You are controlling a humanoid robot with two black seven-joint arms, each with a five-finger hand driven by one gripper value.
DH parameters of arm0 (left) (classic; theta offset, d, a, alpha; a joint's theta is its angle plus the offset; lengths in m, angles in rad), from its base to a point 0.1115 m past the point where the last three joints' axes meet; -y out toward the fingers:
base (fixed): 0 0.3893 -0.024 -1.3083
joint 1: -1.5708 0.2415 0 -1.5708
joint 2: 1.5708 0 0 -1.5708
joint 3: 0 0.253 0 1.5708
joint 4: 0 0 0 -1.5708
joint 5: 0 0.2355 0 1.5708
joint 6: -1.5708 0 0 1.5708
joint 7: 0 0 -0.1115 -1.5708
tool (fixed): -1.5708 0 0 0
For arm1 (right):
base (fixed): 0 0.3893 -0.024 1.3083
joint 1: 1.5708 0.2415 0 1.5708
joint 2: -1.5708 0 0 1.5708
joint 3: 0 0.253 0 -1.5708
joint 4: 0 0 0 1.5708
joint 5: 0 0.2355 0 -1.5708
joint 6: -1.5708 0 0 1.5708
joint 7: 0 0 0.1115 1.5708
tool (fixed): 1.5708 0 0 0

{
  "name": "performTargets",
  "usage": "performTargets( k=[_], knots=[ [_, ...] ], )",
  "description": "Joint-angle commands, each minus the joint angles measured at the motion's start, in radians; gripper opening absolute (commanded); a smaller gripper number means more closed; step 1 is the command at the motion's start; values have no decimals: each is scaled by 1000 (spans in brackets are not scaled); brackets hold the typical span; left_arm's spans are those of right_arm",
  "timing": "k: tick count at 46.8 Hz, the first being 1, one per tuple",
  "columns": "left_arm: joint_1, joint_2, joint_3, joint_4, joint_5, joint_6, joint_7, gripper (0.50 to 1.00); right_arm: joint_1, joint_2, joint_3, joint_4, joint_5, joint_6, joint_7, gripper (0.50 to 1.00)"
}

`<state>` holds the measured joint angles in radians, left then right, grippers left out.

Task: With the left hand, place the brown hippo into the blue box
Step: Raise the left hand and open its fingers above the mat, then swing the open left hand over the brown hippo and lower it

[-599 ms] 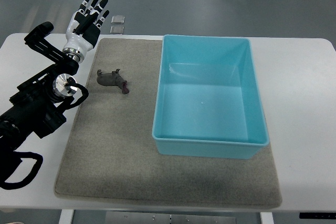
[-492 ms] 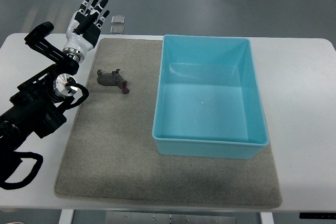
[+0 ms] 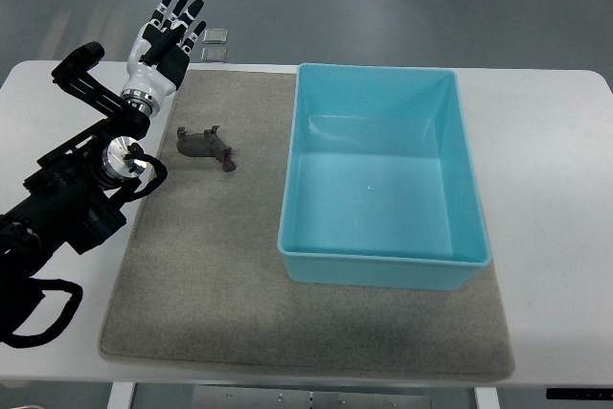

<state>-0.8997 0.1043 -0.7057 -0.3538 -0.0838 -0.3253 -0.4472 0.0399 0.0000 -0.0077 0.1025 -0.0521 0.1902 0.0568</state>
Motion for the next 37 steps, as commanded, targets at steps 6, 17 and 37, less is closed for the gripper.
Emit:
performTargets(
  k=[6,17,37],
  knots=[
    [8,3,5,-1,6,-1,1,996,0,0,0,0,0,0,0,936],
    [-5,15,43,-2,101,-11,1,996,0,0,0,0,0,0,0,936],
    [-41,92,48,-83,397,-1,5,996,0,0,0,0,1,0,0,936]
  ],
)
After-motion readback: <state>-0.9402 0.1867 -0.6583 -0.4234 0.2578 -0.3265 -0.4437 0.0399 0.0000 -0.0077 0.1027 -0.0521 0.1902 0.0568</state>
